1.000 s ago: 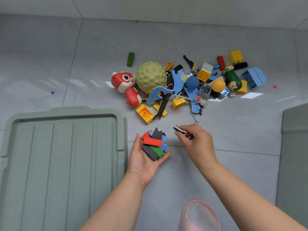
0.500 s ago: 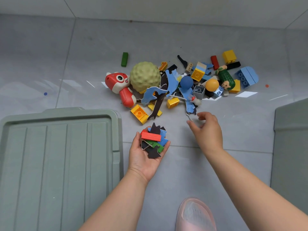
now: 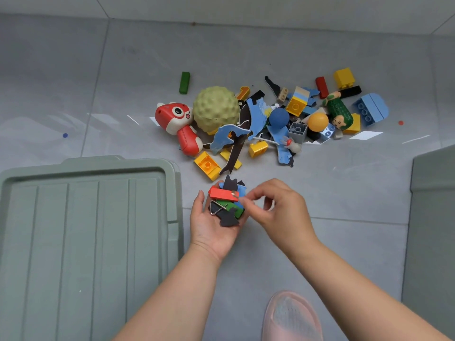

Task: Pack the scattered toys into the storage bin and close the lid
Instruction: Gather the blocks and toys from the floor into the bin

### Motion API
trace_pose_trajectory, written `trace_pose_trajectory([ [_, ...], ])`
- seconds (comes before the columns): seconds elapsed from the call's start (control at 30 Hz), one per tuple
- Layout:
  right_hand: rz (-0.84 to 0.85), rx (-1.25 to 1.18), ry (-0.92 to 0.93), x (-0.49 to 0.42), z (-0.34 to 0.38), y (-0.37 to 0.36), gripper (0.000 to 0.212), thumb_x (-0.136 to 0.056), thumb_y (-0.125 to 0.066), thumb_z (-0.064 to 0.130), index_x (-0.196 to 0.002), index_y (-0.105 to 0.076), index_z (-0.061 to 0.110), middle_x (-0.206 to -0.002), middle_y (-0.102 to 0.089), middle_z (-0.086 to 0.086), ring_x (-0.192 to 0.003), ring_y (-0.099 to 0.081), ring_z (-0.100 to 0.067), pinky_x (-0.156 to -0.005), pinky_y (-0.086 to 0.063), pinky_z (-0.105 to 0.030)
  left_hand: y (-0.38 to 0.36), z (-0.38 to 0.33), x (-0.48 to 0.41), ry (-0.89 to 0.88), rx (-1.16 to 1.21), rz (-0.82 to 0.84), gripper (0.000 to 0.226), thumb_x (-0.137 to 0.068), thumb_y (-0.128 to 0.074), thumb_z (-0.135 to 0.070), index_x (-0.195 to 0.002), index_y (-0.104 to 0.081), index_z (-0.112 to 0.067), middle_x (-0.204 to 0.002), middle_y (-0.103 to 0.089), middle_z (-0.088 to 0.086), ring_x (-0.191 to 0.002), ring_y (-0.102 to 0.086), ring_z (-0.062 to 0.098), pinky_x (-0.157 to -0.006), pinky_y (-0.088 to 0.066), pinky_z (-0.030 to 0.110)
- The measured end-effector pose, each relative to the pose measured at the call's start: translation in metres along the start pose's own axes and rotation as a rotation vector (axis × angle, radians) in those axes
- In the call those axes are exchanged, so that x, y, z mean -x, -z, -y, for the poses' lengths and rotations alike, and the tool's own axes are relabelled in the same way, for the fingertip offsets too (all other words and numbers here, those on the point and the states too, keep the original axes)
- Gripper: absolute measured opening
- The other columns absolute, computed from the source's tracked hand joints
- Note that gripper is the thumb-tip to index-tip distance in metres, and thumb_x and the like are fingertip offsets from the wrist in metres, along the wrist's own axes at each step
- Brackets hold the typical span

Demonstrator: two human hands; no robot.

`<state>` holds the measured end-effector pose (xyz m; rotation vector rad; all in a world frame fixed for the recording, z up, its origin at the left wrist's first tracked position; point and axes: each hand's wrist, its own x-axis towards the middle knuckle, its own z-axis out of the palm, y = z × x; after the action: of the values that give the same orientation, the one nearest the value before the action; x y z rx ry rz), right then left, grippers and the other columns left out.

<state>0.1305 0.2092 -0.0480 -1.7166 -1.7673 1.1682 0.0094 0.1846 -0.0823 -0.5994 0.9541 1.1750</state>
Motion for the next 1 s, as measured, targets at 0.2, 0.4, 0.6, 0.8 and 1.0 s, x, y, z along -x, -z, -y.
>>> trace_pose_trajectory([
  [0.2,-0.105,0.240,-0.025,-0.087,-0.014,0.016,0.061,-0.077,-0.073,0.028,-0.129,-0.045,0.016,-0.130,-0.046,-0.005,-0.121,-0.042,-0.024,-0.096,-0.036,-0.028,-0.015,-0.009,0.005,-0.040,0.023,-0.011,0.041,-0.091,-0.050,-0.043,-0.107,-0.063,-0.008,-0.102,-0.068,0.019,-0.097,-0.063,0.038,-0.076,-0.049,0.062],
  [0.4,0.079,0.418,-0.021,-0.094,-0.033,-0.001,0.041,-0.085,-0.062,0.025,-0.124,-0.052,0.017,-0.125,-0.053,-0.005,-0.110,-0.051,-0.025,-0.085,-0.043,-0.034,-0.019,-0.014,0.014,-0.071,0.010,0.001,0.039,-0.092,-0.050,-0.042,-0.109,-0.062,-0.009,-0.095,-0.072,0.019,-0.098,-0.063,0.038,-0.086,-0.048,0.059],
  [0.6,-0.189,-0.523,-0.276,-0.018,0.004,0.008,0.008,-0.085,-0.065,0.023,-0.092,-0.064,0.024,-0.085,-0.062,0.015,-0.072,-0.058,0.008,-0.061,-0.043,-0.003,-0.026,-0.005,0.027,-0.109,-0.075,-0.004,0.036,-0.096,-0.042,-0.042,-0.099,-0.063,-0.012,-0.094,-0.069,0.013,-0.097,-0.060,0.034,-0.098,-0.037,0.062],
  [0.8,-0.340,-0.971,-0.371,0.043,0.034,0.031,0.014,-0.091,-0.055,0.020,-0.088,-0.069,0.021,-0.082,-0.069,0.008,-0.067,-0.061,0.005,-0.059,-0.045,-0.006,-0.052,0.045,0.053,0.001,-0.273,0.146,0.046,-0.094,-0.039,-0.049,-0.114,-0.062,-0.015,-0.104,-0.069,0.011,-0.101,-0.062,0.027,-0.103,-0.037,0.048],
  [1.0,-0.604,-0.908,-0.184,0.095,0.053,0.090,0.023,-0.094,-0.048,0.022,-0.096,-0.070,0.027,-0.122,-0.056,0.012,-0.111,-0.054,0.005,-0.079,-0.044,-0.005,-0.091,0.111,0.119,0.076,-0.422,0.288,0.044,-0.092,-0.045,-0.048,-0.106,-0.067,-0.012,-0.096,-0.071,0.010,-0.096,-0.065,0.022,-0.089,-0.051,0.033],
])
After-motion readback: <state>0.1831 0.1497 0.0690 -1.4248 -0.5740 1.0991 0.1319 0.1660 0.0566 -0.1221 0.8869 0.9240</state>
